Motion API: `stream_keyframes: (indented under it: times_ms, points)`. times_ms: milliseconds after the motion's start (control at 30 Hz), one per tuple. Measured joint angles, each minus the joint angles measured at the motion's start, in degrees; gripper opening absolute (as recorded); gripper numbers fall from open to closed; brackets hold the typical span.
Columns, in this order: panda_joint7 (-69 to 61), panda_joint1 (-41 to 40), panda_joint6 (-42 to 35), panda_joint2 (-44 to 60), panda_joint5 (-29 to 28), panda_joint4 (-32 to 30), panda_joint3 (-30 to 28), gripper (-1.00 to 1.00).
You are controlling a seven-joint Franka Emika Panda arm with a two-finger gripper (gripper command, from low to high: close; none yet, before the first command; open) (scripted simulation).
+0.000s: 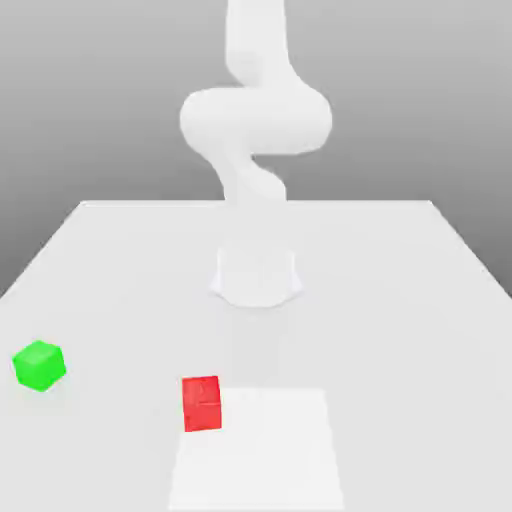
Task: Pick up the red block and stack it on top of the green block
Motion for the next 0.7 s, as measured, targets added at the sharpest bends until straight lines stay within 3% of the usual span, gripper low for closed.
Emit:
stream_keyframes:
  times_ms: [400, 567, 700]
  points:
    - [-13.6, 3.0, 15.8, 24.7, 2.7, -17.3, -9.1, 0.0]
    - [-17.1, 1.5, 23.9, 36.7, -0.4, -25.5, -10.8, 0.0]
    - [-19.0, 0.8, 28.9, 43.1, 0.3, -26.6, -10.7, 0.0]
